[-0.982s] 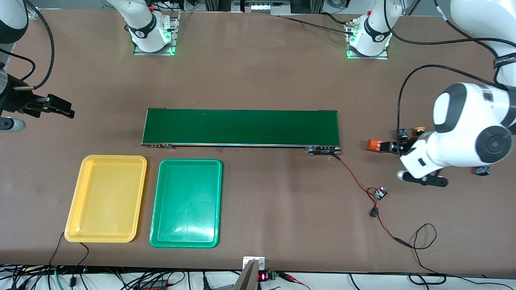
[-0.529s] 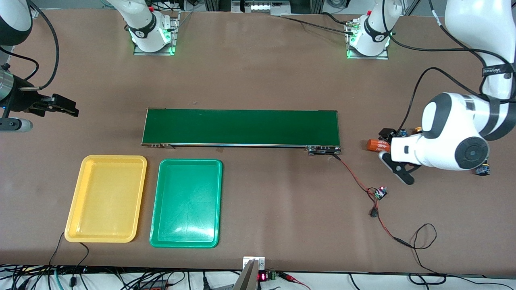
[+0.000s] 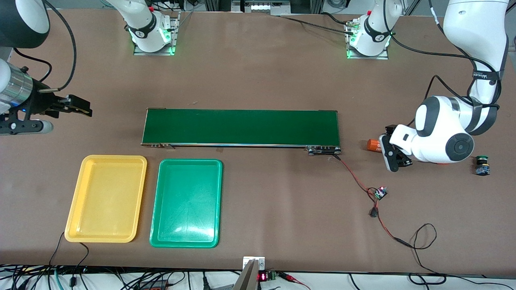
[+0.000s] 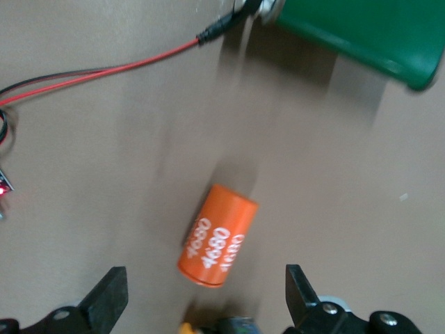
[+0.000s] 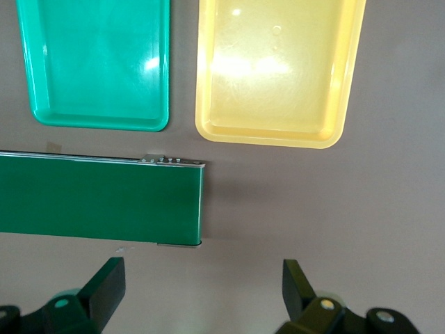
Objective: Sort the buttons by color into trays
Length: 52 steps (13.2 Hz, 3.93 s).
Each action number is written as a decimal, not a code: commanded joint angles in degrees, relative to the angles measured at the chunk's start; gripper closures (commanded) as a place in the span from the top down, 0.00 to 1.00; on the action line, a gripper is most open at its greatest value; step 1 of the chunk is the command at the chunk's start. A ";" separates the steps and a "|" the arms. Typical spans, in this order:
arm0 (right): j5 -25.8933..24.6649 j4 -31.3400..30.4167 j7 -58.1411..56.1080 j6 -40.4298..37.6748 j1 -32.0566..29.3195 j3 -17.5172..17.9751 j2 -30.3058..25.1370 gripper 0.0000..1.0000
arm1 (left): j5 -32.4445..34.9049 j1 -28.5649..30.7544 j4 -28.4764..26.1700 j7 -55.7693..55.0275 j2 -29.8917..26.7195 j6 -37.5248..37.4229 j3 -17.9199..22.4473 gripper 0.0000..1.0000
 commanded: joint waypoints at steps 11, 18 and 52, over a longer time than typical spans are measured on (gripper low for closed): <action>-0.60 0.79 -0.49 0.11 4.63 -0.20 0.19 1.00 | -0.01 2.37 -17.98 14.68 -4.88 19.86 -1.76 1.00; -0.51 0.88 0.02 0.20 4.63 -0.20 0.19 1.00 | -0.01 2.37 -18.07 16.27 -4.00 23.21 -1.76 1.00; -0.07 0.79 0.46 0.29 4.19 -0.29 0.71 1.00 | 0.61 2.64 -20.27 22.16 -3.38 28.22 -2.81 0.00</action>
